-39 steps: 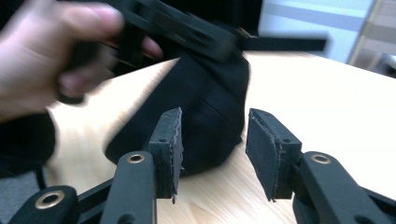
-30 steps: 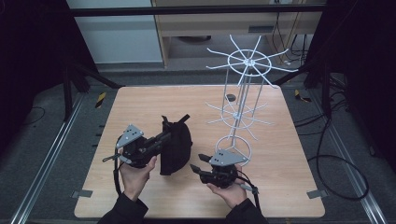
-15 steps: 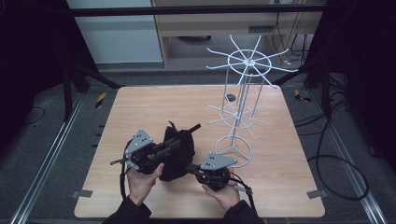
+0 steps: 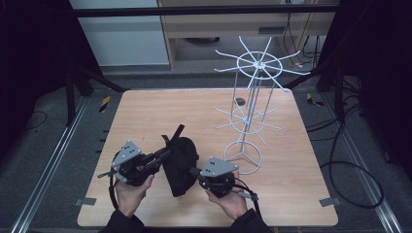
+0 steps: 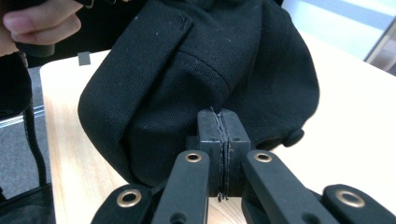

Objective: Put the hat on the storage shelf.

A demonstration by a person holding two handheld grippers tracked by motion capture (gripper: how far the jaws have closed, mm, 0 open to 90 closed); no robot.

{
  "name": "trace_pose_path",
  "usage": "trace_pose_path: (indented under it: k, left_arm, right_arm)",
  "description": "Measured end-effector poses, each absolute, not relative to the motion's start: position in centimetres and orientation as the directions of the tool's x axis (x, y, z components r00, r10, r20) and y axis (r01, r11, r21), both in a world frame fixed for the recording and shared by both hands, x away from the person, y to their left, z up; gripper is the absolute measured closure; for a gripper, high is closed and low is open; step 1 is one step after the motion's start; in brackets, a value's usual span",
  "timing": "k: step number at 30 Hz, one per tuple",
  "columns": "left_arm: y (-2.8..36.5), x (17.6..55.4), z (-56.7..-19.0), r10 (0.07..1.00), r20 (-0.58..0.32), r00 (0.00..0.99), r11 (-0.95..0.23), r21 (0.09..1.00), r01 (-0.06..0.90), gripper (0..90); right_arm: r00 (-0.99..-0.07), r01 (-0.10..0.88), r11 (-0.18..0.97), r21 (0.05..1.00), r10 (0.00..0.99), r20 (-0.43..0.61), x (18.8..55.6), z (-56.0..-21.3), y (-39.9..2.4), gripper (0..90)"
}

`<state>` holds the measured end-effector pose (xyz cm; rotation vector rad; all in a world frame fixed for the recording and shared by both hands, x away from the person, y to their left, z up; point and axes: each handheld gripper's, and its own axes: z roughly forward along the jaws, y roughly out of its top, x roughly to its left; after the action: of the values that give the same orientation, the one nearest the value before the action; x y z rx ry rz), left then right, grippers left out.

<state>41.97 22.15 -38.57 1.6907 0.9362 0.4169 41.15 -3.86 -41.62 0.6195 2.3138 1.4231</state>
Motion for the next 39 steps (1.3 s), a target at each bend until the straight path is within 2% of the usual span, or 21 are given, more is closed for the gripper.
trace_pose_path:
  k: [5, 7, 11, 13, 24, 29, 33, 39]
  left_arm:
    - [24.9, 41.7, -39.7, 0.797, -0.187, 0.575, -0.074, 0.914, 0.400, 78.3]
    - [26.1, 41.7, -40.3, 0.810, -0.195, 0.552, -0.066, 0.906, 0.418, 78.4]
    - [27.6, 41.9, -41.1, 0.826, -0.201, 0.526, -0.062, 0.895, 0.441, 78.4]
    - [29.0, 42.2, -41.8, 0.844, -0.196, 0.499, -0.066, 0.886, 0.460, 78.5]
    - [33.4, 42.9, -44.9, 0.908, -0.170, 0.384, -0.083, 0.824, 0.560, 77.3]
    - [34.0, 43.7, -46.2, 0.925, -0.148, 0.350, -0.101, 0.793, 0.601, 76.9]
    - [33.5, 44.5, -47.4, 0.931, -0.091, 0.353, -0.165, 0.758, 0.631, 75.0]
    - [33.0, 44.6, -47.8, 0.938, -0.043, 0.345, -0.199, 0.746, 0.635, 63.2]
  right_arm:
    - [-0.856, 0.172, 0.398, 0.901, 0.512, -0.063, 41.4, -41.6, -1.5, 87.0]
    - [-0.856, 0.168, 0.372, 0.913, 0.514, -0.052, 41.5, -41.6, -0.8, 78.8]
    - [-0.856, 0.169, 0.339, 0.925, 0.516, -0.033, 41.6, -41.5, -0.5, 72.7]
    - [-0.847, 0.172, 0.329, 0.929, 0.531, -0.032, 41.5, -41.3, -1.1, 68.4]
    - [-0.790, 0.237, 0.341, 0.910, 0.612, -0.023, 41.6, -42.9, -6.0, 61.2]
    - [-0.762, 0.266, 0.350, 0.898, 0.647, -0.026, 41.3, -44.0, -8.5, 57.0]
    - [-0.734, 0.291, 0.342, 0.894, 0.678, -0.020, 40.9, -44.6, -10.4, 55.0]
    - [-0.695, 0.307, 0.322, 0.895, 0.718, -0.020, 40.6, -44.8, -12.7, 53.1]
